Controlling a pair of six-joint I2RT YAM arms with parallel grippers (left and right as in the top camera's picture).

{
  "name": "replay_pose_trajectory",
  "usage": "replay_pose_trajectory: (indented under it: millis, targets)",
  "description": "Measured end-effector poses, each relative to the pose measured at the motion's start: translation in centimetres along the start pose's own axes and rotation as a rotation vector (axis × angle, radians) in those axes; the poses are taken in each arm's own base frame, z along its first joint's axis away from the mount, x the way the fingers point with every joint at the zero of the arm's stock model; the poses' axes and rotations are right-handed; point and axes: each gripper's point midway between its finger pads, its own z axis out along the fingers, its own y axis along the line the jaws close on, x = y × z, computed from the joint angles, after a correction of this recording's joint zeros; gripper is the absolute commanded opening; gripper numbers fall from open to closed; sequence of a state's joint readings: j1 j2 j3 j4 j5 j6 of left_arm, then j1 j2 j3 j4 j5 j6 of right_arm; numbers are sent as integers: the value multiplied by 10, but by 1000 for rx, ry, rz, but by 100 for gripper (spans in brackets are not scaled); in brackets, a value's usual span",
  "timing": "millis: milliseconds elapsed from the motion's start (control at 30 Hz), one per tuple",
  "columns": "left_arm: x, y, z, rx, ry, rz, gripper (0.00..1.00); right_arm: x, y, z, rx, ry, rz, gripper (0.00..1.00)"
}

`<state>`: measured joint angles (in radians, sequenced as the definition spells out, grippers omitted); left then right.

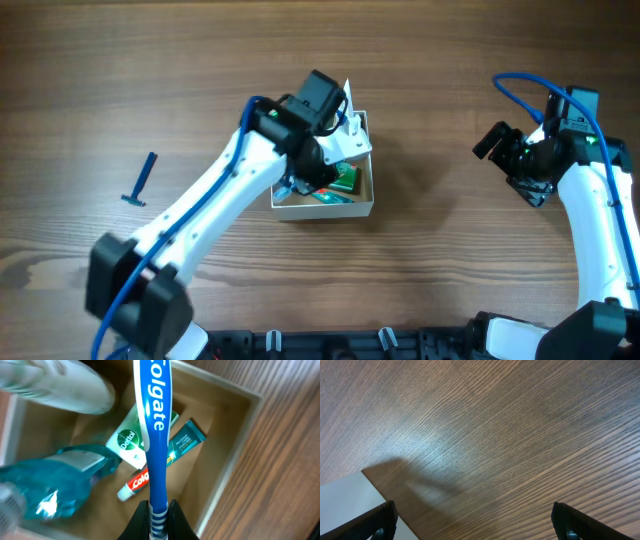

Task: Pack container
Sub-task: 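Move the left gripper back and grasp the blue razor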

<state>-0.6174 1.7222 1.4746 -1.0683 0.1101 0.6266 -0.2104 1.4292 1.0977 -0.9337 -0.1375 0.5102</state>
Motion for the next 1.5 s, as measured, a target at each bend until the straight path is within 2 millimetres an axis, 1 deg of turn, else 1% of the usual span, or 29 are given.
replay_pose_trajectory:
  millis: [33,67,100,133,167,200,233,267,333,400,433,467,500,567,600,633,667,700,767,800,867,900,933,967,1100,1200,1300,1433,1500]
  targets:
    - [0,1,8,7,13,0,4,0,0,0,0,0,0,100]
    - [0,2,12,7,19,-1,9,0,0,0,0,0,0,100]
    - [-1,4,14,2,17,0,33,0,0,0,0,1,0,100]
    - [-3,5,15,-2,10,4,43,0,0,0,0,0,0,100]
    - [-3,6,15,-6,8,8,50,0,0,0,0,1,0,100]
    - [-2,6,15,-6,14,7,60,0,0,0,0,1,0,100]
    - [0,5,15,-2,25,8,68,0,0,0,0,1,0,100]
    - [4,3,14,5,42,5,81,0,0,0,0,1,0,100]
    - [19,-3,13,24,103,-4,100,0,0,0,0,1,0,100]
    - [29,-5,7,15,140,-37,100,0,0,0,0,1,0,100]
    - [32,-2,2,-10,148,-70,100,0,0,0,0,0,0,100]
    - [36,2,-8,-46,147,-119,100,0,0,0,0,0,0,100]
    - [39,9,-21,-86,129,-170,100,0,0,0,0,0,0,100]
    - [57,38,-61,-193,53,-360,100,0,0,0,0,1,0,100]
    - [73,59,-81,-249,14,-478,100,0,0,0,0,0,0,100]
    - [99,88,-103,-327,-26,-640,100,0,0,0,0,1,0,100]
    - [118,105,-112,-363,-43,-745,100,0,0,0,0,0,0,100]
    - [133,119,-118,-391,-50,-821,100,0,0,0,1,1,0,100]
    - [188,151,-123,-436,-39,-1038,100,0,0,0,0,1,-3,100]
    - [213,162,-119,-434,-18,-1128,100,0,0,0,0,1,-3,100]
    - [241,173,-103,-398,19,-1228,100,0,0,0,0,1,-3,100]
    - [253,176,-91,-369,45,-1269,100,0,0,0,0,1,-3,99]
    - [267,179,-73,-325,84,-1314,100,0,0,0,1,1,-3,100]
    - [274,180,-63,-301,106,-1334,100,0,0,0,1,1,-3,100]
    - [302,181,-5,-184,220,-1403,100,0,0,0,1,1,-7,100]
    - [311,180,24,-137,270,-1418,100,0,0,0,1,1,-18,100]
    - [317,177,43,-102,305,-1423,100,1,-1,0,2,4,-22,100]
    - [322,173,60,-68,338,-1427,100,1,-1,0,2,4,-25,100]
    - [322,174,61,-73,337,-1429,91,1,-1,0,3,5,-25,100]
